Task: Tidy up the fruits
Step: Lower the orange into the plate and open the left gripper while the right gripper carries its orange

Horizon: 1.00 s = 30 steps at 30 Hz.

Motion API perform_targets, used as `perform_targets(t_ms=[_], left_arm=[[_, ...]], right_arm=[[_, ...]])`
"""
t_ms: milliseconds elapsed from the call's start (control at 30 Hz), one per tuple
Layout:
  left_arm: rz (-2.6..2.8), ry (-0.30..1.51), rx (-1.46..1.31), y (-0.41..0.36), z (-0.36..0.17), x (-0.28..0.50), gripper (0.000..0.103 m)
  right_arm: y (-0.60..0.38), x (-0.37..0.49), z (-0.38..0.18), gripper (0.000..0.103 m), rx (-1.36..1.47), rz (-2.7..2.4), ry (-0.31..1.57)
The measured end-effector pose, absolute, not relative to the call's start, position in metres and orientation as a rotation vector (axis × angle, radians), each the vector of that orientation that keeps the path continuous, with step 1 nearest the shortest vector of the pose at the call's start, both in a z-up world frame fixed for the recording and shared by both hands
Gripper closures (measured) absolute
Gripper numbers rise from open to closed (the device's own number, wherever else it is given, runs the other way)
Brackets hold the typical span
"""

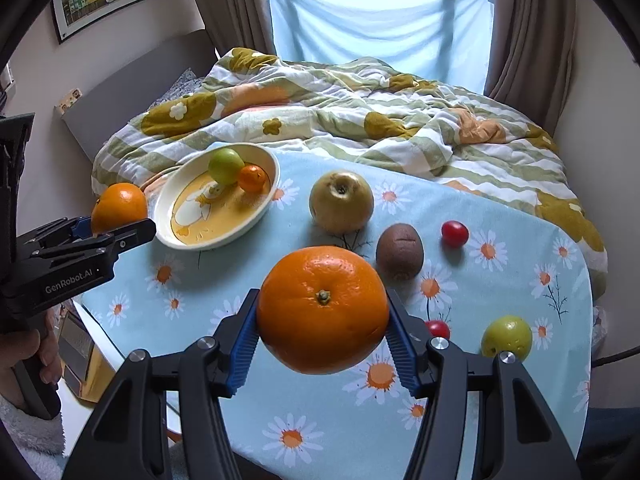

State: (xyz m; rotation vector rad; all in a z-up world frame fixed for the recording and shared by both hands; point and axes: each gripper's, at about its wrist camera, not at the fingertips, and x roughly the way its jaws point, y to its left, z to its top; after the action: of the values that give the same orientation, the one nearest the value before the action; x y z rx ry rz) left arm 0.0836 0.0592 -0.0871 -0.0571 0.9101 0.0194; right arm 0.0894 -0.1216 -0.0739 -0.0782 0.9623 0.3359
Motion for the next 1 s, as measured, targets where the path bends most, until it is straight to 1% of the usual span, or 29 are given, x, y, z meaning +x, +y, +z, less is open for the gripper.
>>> perform_targets(t_ms=[267, 600, 1000], left_arm=[[-0.037, 0.936, -0.016, 0.104, -0.089, 0.120, 0.038], [-0.131, 0.983, 0.051, 0.150, -0.117, 0.180, 0.038], [-0.284, 1.019, 0.139, 0.161, -0.150, 0.236, 0.038]], right_arm=[[-0.075, 0.117, -0.067, 0.049, -0.042, 0.304, 0.966], [-0.026, 0.151, -0.080, 0.049, -0.003, 0.230, 0.993], [0.003, 0.178, -0.098, 0.049, 0.055, 0.111, 1.024]])
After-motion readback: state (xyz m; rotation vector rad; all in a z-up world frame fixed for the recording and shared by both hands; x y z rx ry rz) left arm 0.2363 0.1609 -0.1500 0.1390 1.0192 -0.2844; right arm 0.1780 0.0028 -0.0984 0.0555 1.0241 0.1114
